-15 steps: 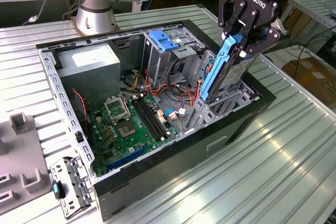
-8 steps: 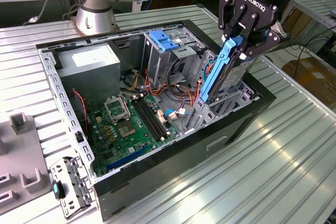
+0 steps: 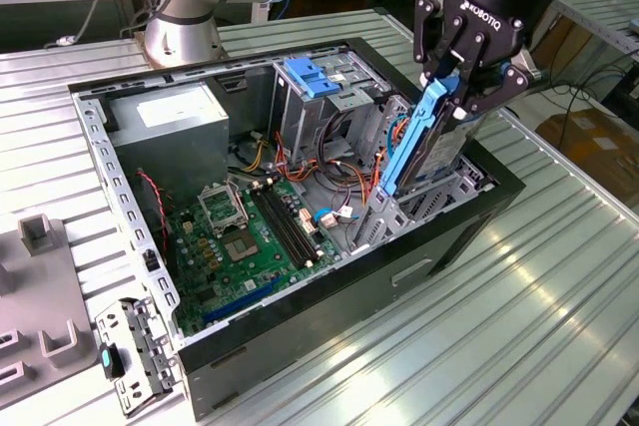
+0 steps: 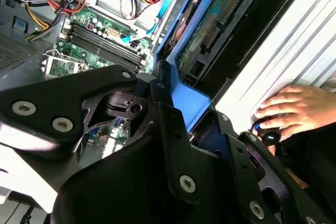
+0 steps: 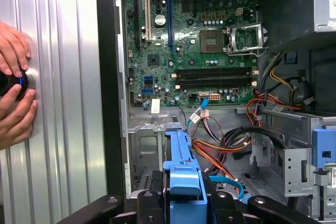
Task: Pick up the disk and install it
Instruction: 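Insert the disk into the insertion slot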
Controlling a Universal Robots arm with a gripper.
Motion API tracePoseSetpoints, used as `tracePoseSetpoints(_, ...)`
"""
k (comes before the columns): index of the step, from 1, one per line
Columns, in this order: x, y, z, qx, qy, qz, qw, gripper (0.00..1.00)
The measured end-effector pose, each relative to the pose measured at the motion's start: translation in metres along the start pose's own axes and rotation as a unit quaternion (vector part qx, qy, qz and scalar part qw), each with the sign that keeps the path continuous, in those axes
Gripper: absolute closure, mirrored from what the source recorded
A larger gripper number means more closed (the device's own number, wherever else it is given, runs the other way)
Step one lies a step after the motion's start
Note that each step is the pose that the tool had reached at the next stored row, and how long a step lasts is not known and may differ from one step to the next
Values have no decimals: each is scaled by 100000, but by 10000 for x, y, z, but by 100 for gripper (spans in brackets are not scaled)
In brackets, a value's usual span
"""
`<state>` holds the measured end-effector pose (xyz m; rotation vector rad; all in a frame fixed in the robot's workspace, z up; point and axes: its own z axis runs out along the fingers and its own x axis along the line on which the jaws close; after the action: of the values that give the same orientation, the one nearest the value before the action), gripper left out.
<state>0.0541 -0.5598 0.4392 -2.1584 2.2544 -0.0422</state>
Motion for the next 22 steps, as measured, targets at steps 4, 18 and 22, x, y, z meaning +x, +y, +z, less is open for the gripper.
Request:
tracePoseSetpoints(4,0,0,2,-1,0,3,100000,63)
tracePoseSetpoints(18,2,-1,204,-1,-6,-107,100000,69)
tracePoseSetpoints(22,6,2,301,-1,-5,-202,100000,89)
